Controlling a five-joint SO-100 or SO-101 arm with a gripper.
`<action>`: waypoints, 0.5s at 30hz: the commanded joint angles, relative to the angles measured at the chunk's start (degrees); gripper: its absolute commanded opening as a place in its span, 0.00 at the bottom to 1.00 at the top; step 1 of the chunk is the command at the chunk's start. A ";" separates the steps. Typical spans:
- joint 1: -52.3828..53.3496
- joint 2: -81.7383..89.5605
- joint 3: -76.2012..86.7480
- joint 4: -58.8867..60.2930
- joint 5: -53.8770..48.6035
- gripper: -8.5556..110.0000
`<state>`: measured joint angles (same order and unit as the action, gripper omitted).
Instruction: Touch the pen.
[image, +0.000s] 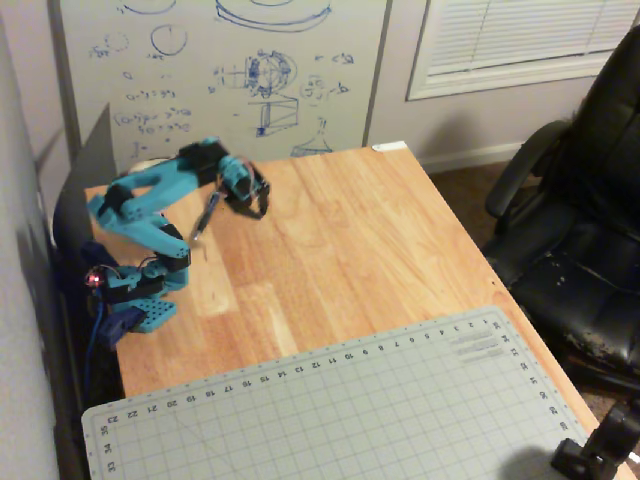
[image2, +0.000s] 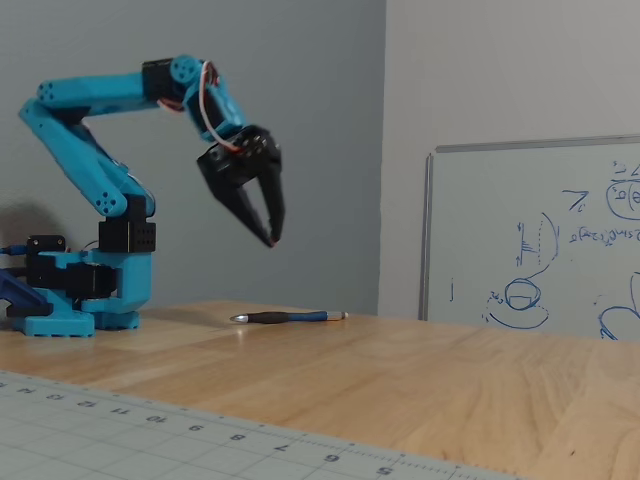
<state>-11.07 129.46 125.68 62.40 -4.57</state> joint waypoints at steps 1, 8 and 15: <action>-1.14 -7.56 -13.62 -0.18 0.70 0.08; -9.32 -18.81 -19.86 -0.26 0.70 0.08; -17.31 -21.88 -16.00 -0.09 0.70 0.08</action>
<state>-24.70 107.05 111.18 62.40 -4.57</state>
